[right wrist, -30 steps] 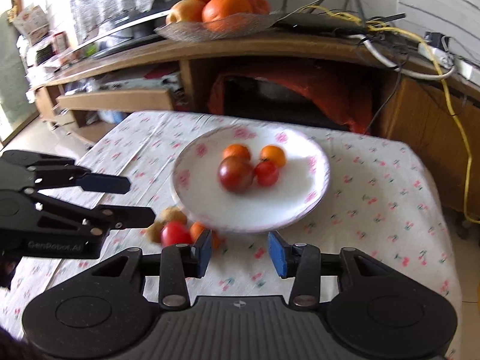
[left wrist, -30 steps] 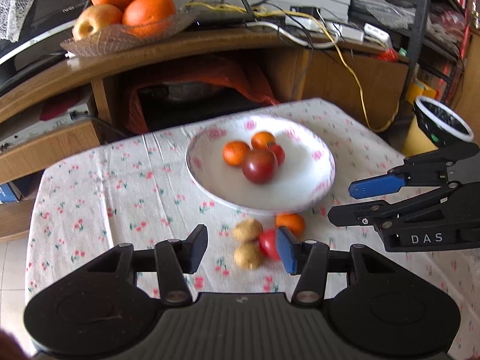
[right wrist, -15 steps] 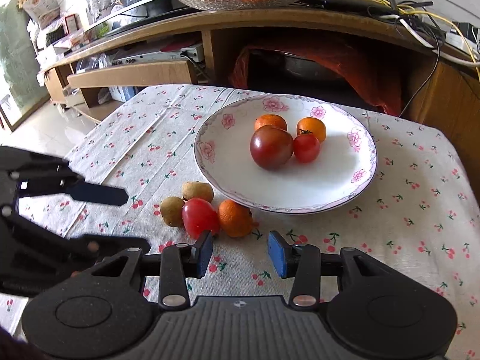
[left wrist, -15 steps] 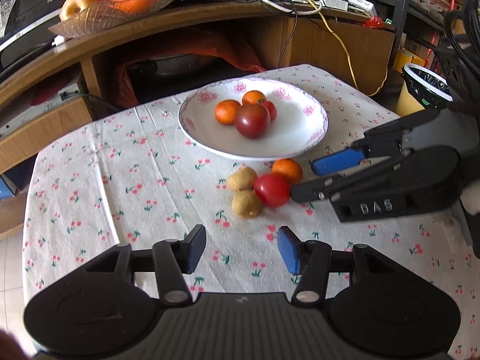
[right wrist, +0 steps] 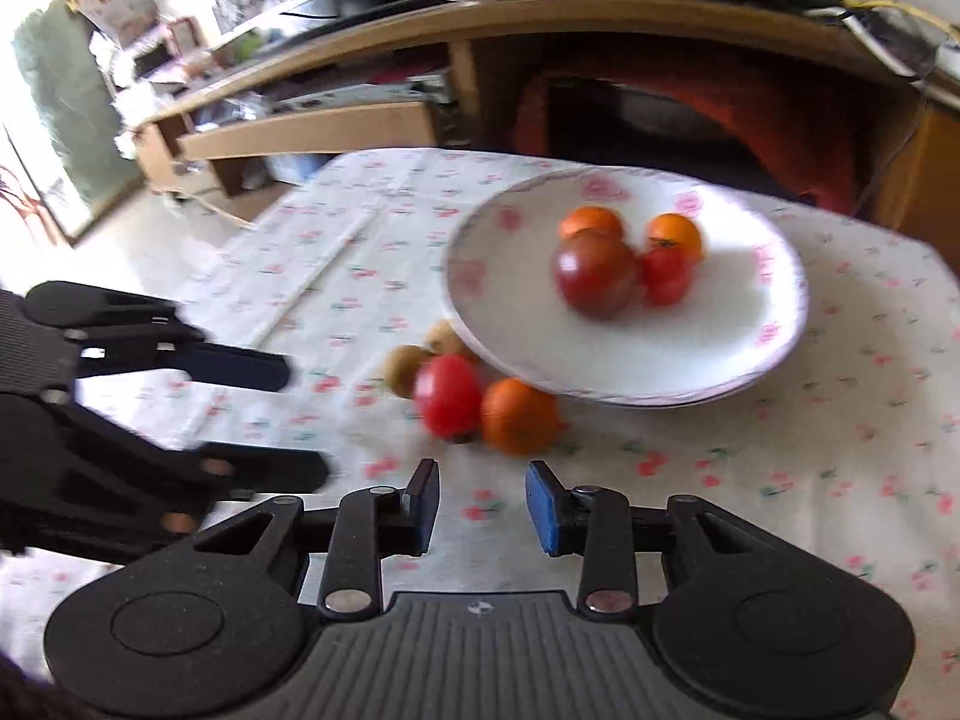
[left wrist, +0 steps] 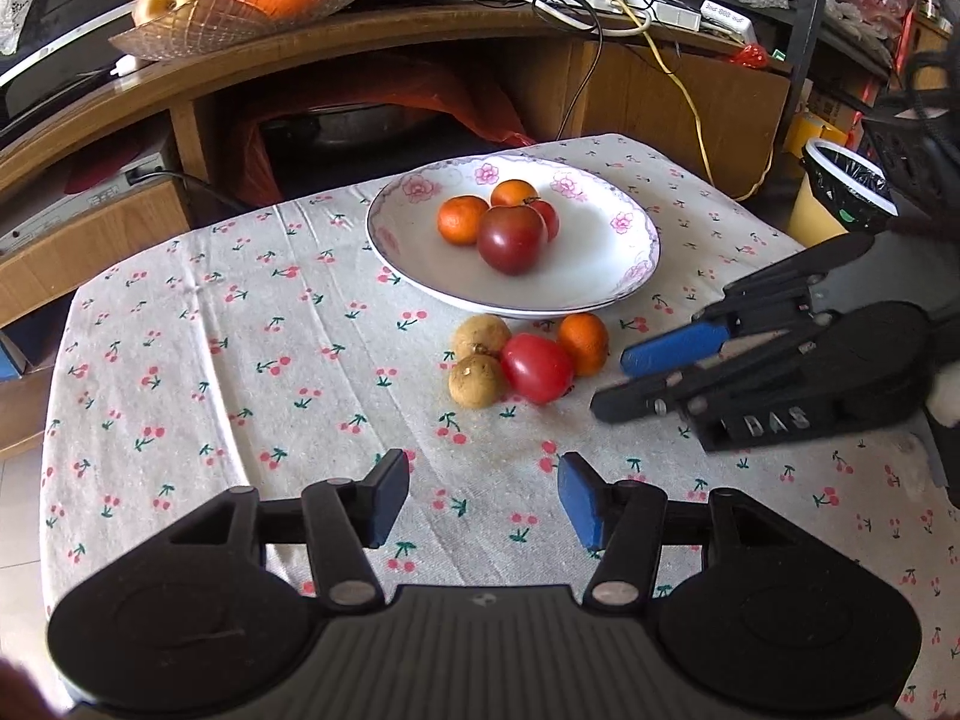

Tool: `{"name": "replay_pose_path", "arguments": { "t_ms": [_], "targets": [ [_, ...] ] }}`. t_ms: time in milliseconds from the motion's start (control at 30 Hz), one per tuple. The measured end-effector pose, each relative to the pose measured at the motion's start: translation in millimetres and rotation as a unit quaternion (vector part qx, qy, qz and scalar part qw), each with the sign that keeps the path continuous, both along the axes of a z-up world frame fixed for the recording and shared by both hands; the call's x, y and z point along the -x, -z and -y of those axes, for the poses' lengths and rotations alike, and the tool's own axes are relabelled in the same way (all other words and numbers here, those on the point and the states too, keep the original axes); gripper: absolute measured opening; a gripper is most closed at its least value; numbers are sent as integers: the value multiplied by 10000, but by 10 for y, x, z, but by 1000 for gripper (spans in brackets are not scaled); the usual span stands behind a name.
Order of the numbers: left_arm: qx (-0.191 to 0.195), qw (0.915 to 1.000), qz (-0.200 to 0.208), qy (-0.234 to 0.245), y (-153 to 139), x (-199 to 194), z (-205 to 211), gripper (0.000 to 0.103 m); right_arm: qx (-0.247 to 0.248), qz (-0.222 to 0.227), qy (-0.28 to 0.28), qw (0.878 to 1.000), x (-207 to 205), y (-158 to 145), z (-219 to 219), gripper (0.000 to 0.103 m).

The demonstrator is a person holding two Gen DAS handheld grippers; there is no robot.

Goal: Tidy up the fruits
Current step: 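Grasp a mandarin with the right tool while the left tool grasps a brown kiwi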

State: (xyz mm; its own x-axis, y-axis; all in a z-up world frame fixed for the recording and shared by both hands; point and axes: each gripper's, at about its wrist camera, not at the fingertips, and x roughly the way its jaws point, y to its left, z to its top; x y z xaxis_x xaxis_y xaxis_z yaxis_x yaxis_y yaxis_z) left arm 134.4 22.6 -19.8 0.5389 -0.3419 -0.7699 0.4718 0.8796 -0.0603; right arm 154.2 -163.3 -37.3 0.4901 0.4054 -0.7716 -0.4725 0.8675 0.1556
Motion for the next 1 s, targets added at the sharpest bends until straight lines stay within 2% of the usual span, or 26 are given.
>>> {"name": "replay_pose_path", "arguments": {
  "t_ms": [67, 167, 267, 333, 367, 400, 500, 567, 733, 833, 933, 1000],
  "targets": [
    [23, 10000, -10, 3, 6, 11, -7, 63, 2, 127, 132, 9998, -31, 22, 22, 30],
    [43, 10000, -44, 12, 20, 20, -18, 63, 198, 362, 52, 9991, -60, 58, -33, 31],
    [51, 10000, -45, 11, 22, 26, -27, 63, 167, 508, 65, 9986, -100, 92, -71, 33],
    [101, 9999, -29, -18, 8, 13, -34, 63, 133, 518, 134, 9985, -120, 87, -96, 33],
    [126, 9999, -16, -31, 2, -1, -36, 63, 130, 501, 158, 9985, -123, 81, -104, 27],
    [135, 9999, 5, -39, 0, -14, -33, 63, 140, 473, 145, 9987, -118, 74, -108, 25],
    [94, 9998, 104, -104, 23, -67, -1, 63, 106, 324, 79, 9994, -62, 46, -99, 24],
    [-14, 9997, 205, -98, 63, -110, 46, 63, 97, 245, 74, 9996, 1, 33, -63, 24],
    [-561, 9968, 560, 88, 176, -199, 231, 63, 21, 58, 127, 9999, 114, 23, 54, 24],
    [-621, 9953, 700, 258, 189, -222, 272, 65, -17, 26, 91, 10000, 168, 21, 120, 25],
    [-508, 9960, 655, 333, 191, -239, 325, 58, -48, -17, 45, 10000, 200, 12, 145, 25],
    [-420, 9966, 584, 409, 192, -253, 375, 49, -48, -34, 20, 10000, 210, 7, 160, 25]
  ]
}}
